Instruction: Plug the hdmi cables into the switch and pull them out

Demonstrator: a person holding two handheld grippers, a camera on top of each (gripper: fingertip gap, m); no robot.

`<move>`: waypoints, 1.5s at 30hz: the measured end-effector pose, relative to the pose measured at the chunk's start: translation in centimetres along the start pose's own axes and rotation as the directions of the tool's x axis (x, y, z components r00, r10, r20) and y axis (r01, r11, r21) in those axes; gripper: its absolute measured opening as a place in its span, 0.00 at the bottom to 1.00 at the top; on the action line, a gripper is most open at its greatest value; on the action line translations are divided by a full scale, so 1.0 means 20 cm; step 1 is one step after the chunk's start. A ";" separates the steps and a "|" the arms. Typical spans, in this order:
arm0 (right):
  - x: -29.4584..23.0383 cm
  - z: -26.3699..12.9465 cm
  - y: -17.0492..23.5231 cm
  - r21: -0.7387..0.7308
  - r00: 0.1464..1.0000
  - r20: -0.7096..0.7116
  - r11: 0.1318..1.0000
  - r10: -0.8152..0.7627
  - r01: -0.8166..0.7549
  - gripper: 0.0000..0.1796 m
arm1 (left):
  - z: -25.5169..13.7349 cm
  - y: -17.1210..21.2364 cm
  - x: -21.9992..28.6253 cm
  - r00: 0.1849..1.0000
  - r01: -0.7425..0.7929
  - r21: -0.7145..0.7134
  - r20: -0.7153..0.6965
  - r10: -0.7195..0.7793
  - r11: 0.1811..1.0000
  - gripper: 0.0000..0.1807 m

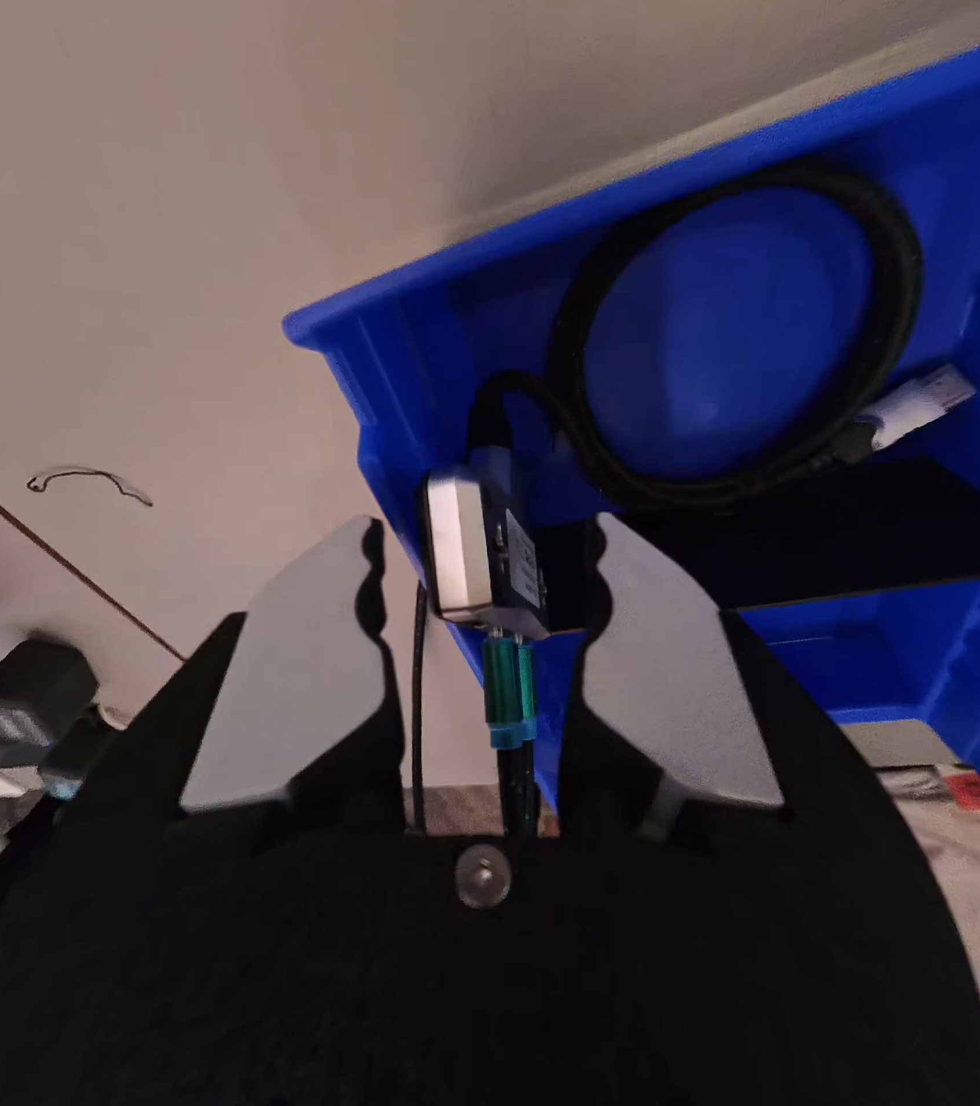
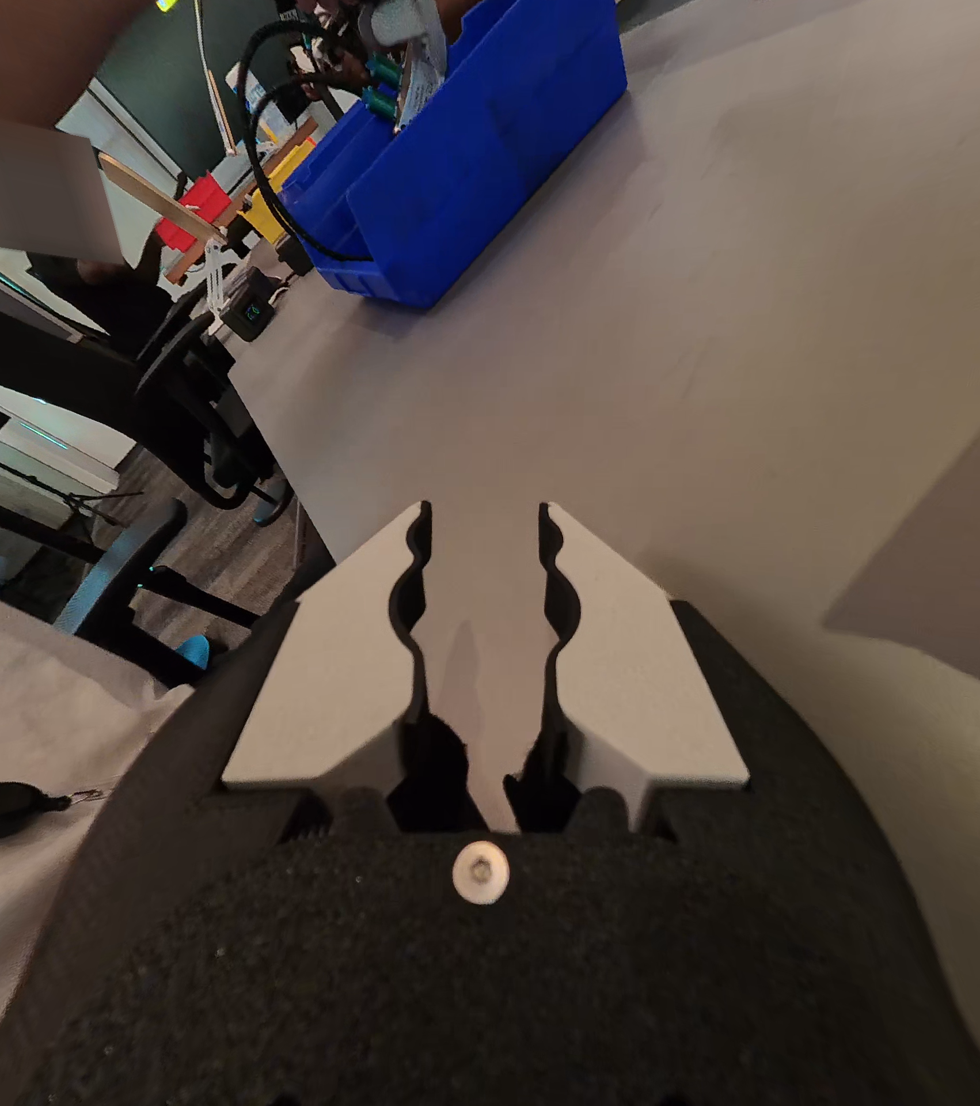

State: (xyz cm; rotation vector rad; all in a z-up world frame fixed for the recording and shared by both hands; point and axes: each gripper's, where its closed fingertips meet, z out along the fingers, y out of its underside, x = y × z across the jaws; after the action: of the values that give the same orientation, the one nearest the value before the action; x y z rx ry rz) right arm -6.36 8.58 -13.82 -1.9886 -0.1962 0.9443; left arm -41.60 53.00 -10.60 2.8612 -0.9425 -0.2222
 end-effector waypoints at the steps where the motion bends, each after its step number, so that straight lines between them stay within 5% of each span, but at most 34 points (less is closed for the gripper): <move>1: 0.00 0.00 0.01 0.000 1.000 0.005 1.000 0.011 -0.011 0.20 | 0.00 0.02 -0.02 0.999 -0.028 -0.030 0.043 0.030 0.999 0.31; 3: 0.00 -0.01 0.01 0.001 1.000 0.014 1.000 0.028 -0.028 0.20 | -0.02 0.05 -0.04 0.984 -0.106 -0.074 0.138 0.116 0.992 0.21; 8: 0.00 -0.01 0.01 0.004 0.999 0.018 0.999 0.036 -0.036 0.20 | -0.19 0.03 0.00 0.943 -0.199 -0.072 0.258 0.211 0.977 0.16; 16: -0.03 -0.01 -0.02 0.031 1.000 0.023 0.999 0.009 -0.009 0.20 | -0.85 0.08 0.23 0.780 -0.458 0.142 0.538 0.320 0.877 0.11; 22: -0.05 0.03 -0.01 0.004 0.999 0.042 1.000 -0.011 0.011 0.20 | -1.39 0.28 0.42 0.588 -0.615 0.257 0.779 0.217 0.746 0.12; 27: -0.08 0.06 -0.01 -0.006 0.998 0.043 0.999 -0.047 0.048 0.20 | -1.68 0.40 0.68 0.509 -0.713 0.331 0.851 0.132 0.618 0.11; 34: -0.10 0.07 -0.09 0.063 0.994 0.025 0.993 -0.103 0.101 0.23 | -1.38 0.45 1.36 0.496 -0.853 0.287 0.708 0.503 0.436 0.11; 39: -0.08 0.04 -0.11 0.085 0.988 -0.036 0.984 -0.152 0.155 0.25 | -1.09 0.45 1.79 0.399 -0.917 0.250 0.613 0.682 0.311 0.12; 45: -0.06 0.03 -0.09 0.085 0.989 -0.045 0.986 -0.138 0.141 0.25 | -0.74 0.17 1.91 0.366 -0.915 0.148 0.696 0.617 0.376 0.11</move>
State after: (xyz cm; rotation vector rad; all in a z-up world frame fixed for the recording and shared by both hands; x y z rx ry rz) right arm -7.19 9.47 -11.84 -1.8843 -0.2640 0.8105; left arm -10.53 28.43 0.59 2.2062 -2.8145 -0.7821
